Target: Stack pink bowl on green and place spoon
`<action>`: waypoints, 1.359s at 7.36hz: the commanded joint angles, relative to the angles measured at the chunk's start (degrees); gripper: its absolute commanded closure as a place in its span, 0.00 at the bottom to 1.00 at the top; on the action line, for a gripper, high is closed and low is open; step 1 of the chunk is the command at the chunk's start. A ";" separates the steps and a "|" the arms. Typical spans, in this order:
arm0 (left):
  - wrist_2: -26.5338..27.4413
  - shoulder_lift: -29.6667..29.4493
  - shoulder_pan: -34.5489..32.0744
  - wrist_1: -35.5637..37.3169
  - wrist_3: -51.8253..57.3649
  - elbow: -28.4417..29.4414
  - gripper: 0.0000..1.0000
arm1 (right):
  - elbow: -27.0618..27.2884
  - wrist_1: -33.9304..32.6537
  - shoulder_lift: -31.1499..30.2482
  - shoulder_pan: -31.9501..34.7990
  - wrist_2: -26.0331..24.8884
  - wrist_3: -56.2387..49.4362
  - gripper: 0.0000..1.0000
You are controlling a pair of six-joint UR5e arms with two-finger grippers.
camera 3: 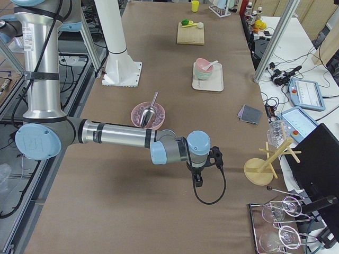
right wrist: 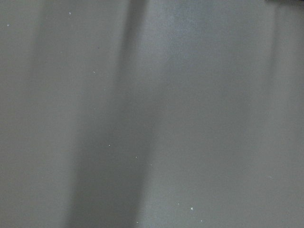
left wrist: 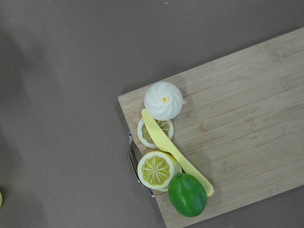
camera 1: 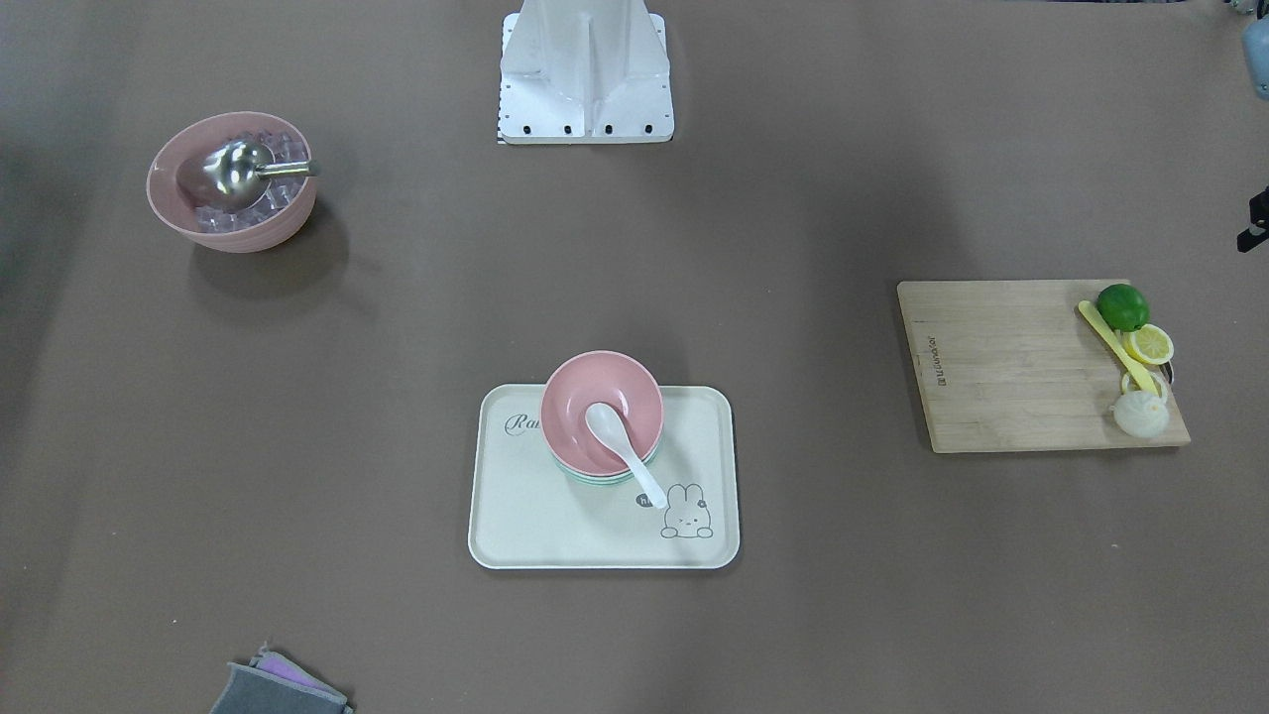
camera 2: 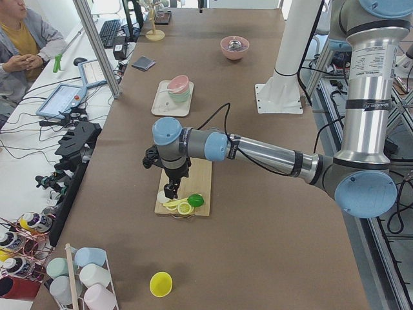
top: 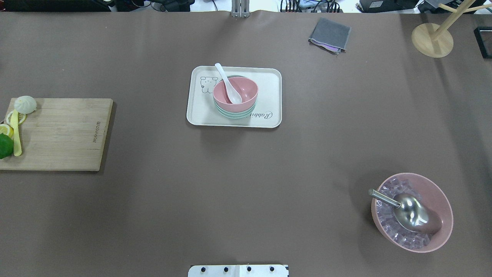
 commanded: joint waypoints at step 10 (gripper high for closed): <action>-5.94 2.14 -8.96 -4.52 -4.75 10.48 0.02 | 4.20 -0.52 -0.52 -0.23 -2.44 0.26 0.00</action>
